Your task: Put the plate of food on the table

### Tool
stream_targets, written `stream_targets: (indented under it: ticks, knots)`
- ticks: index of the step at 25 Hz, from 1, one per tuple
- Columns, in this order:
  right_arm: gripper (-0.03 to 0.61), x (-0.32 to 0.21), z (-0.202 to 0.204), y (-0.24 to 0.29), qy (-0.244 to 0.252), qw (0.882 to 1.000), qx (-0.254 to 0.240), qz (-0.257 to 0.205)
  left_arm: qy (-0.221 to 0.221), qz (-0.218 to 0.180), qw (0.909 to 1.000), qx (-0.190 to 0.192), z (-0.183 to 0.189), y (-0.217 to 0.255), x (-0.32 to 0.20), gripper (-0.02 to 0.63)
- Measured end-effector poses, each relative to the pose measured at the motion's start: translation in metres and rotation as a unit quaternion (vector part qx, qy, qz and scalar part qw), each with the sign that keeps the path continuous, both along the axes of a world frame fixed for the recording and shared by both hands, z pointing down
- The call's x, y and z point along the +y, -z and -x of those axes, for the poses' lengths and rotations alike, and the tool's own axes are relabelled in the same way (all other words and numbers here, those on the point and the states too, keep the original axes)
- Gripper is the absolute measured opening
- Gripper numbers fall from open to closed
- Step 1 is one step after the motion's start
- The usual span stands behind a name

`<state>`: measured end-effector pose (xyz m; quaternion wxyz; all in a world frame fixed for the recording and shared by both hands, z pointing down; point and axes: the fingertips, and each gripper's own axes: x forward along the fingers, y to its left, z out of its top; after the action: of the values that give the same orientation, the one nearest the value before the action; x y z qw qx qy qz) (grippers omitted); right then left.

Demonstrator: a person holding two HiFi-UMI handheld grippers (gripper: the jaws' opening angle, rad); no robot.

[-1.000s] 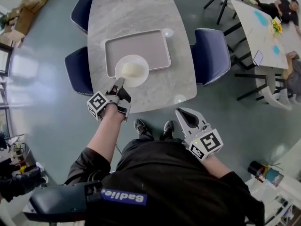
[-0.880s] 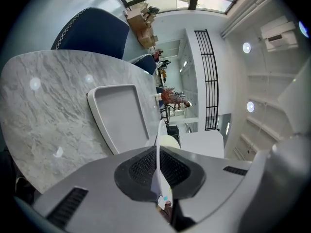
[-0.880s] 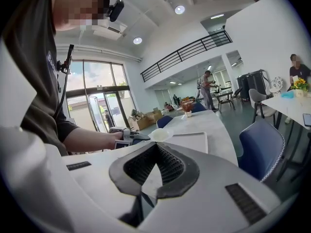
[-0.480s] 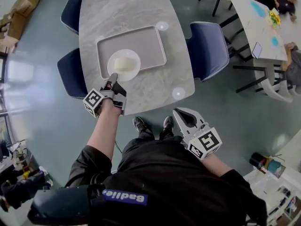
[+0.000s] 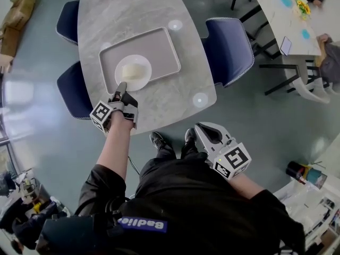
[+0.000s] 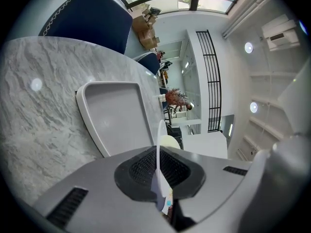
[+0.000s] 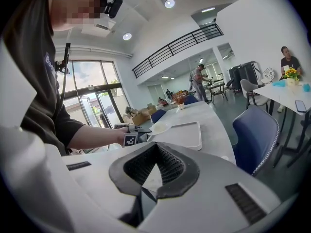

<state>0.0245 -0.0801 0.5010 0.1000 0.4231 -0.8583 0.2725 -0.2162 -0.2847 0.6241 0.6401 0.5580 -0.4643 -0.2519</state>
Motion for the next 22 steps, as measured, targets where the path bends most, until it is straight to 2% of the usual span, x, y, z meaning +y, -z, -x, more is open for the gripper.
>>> stream_targets:
  ticks: [22]
  knots:
    - [0.011, 0.025, -0.004, -0.030, -0.015, 0.999, 0.004, 0.044, -0.011, 0.011, 0.9997, -0.019, -0.006, -0.043, -0.030, 0.015]
